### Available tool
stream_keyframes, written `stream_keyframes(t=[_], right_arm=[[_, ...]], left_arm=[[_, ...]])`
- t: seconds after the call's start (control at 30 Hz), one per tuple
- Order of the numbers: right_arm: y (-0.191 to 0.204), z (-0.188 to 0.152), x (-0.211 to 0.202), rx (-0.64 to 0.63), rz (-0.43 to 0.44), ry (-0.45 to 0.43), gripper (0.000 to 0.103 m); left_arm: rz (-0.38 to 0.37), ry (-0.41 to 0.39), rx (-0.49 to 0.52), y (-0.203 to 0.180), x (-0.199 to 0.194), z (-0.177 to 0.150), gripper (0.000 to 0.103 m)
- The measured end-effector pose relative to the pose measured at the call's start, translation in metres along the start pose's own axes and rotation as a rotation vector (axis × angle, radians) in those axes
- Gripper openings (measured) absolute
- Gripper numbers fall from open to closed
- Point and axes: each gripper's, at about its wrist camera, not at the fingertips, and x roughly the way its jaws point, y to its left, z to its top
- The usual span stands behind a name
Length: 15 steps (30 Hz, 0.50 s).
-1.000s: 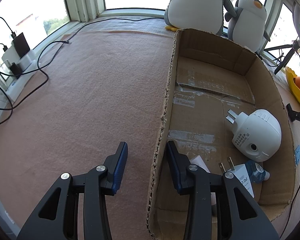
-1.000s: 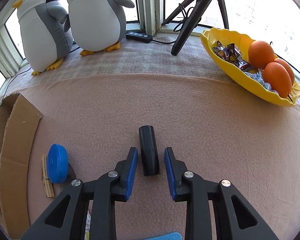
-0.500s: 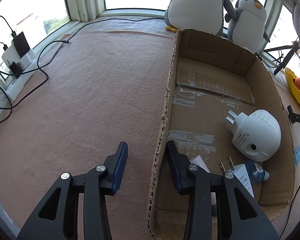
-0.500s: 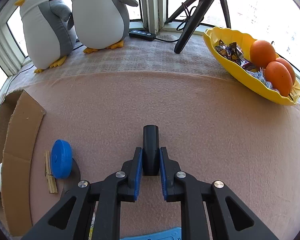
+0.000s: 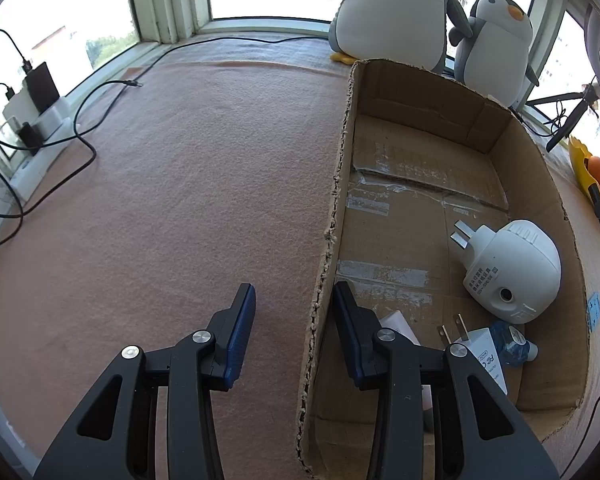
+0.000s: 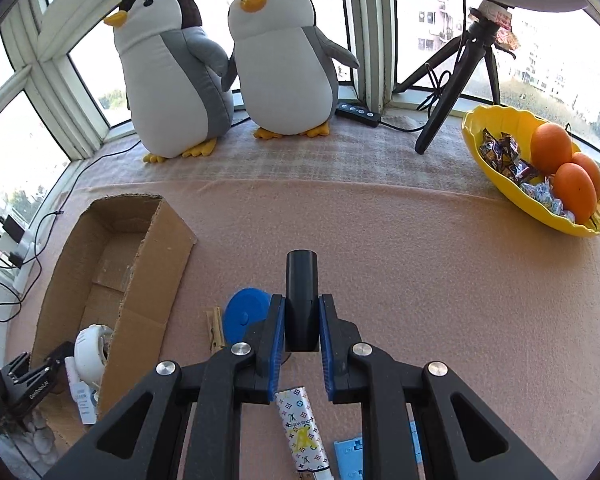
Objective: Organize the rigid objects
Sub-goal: 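Carry the black cylinder into the box and release it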
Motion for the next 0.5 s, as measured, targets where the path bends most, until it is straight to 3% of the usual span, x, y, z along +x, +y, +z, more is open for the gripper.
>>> stream_keyframes(t=[0.5], right_arm=[[0.106,0.001,-0.007,-0.162,0.139,-0.011,0.015]], left_arm=[[-0.007,-0.002,-0.004,-0.001,0.001,0.000,0.038]])
